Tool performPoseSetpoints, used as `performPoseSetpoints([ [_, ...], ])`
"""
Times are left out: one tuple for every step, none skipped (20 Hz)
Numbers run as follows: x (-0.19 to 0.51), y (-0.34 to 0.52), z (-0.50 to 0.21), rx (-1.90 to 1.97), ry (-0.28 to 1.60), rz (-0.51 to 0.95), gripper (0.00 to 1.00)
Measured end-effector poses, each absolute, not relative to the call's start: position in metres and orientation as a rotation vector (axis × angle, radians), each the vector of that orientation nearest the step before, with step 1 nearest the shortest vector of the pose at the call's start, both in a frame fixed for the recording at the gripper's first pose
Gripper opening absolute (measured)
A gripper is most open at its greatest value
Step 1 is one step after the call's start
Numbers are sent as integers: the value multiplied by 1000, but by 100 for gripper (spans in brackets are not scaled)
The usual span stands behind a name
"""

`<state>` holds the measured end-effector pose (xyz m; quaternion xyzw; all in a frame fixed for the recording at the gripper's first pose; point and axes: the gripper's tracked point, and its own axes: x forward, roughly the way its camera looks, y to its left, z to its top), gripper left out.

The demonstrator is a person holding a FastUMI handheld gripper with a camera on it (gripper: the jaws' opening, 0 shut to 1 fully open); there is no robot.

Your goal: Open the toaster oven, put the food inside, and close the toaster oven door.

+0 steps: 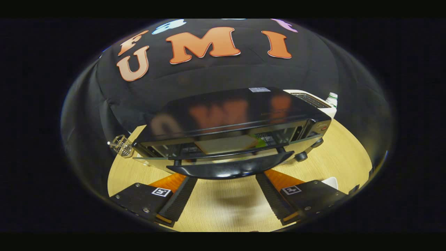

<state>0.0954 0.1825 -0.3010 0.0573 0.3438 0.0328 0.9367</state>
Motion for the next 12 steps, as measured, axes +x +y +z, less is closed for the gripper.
performPoseSetpoints([
  [99,181,-298,122,696,67,100],
  [103,181,-294,125,689,65,100],
  [105,181,-292,130,683,65,100],
  [107,182,-290,135,675,65,99],
  [108,181,-288,138,670,67,99],
  [111,171,-296,136,674,70,99],
  [103,180,-289,129,678,72,99],
  [99,178,-290,115,679,72,100],
  [96,176,-289,102,677,72,99],
  [93,174,-287,94,675,73,99],
  [90,172,-284,92,669,72,99],
  [88,169,-278,95,661,71,100],
])
